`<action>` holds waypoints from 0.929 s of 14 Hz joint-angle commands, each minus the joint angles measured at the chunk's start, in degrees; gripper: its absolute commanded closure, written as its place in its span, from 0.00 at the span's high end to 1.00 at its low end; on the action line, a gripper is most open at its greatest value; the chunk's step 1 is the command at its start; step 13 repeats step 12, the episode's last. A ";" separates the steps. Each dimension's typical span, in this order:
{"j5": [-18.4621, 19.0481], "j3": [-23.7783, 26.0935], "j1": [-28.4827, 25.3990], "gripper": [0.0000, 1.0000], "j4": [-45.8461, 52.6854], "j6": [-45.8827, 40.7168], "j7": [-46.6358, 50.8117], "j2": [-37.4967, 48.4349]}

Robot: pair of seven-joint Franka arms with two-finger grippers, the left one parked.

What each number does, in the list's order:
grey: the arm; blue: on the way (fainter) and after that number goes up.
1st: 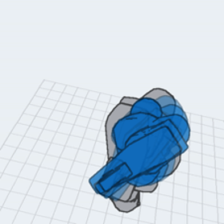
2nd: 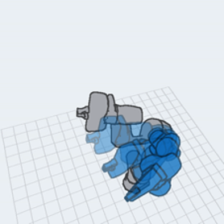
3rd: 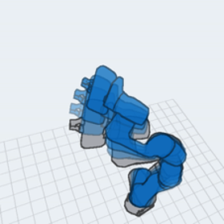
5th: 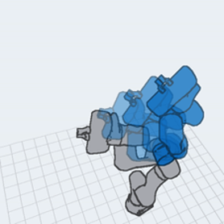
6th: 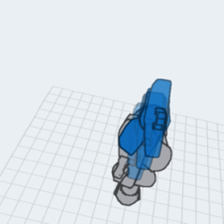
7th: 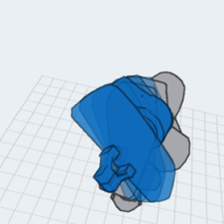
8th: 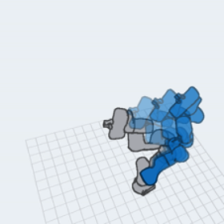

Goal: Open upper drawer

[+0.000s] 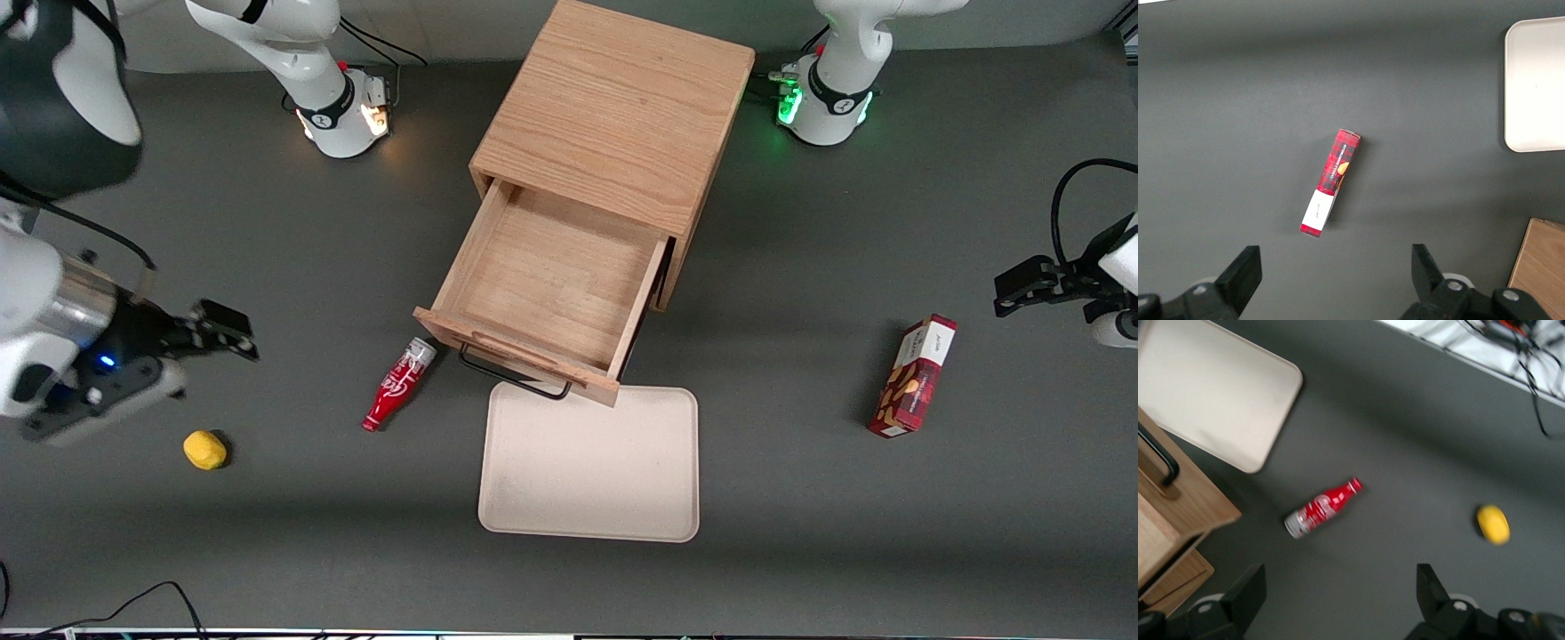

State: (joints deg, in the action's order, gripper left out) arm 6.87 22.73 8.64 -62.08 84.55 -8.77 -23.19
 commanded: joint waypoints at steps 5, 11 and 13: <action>-7.13 -14.47 -0.46 1.00 -44.25 19.95 4.19 29.86; -7.22 -14.56 -1.08 1.00 -49.28 20.04 10.25 35.23; -7.22 -14.56 -1.08 1.00 -48.49 20.13 10.70 34.80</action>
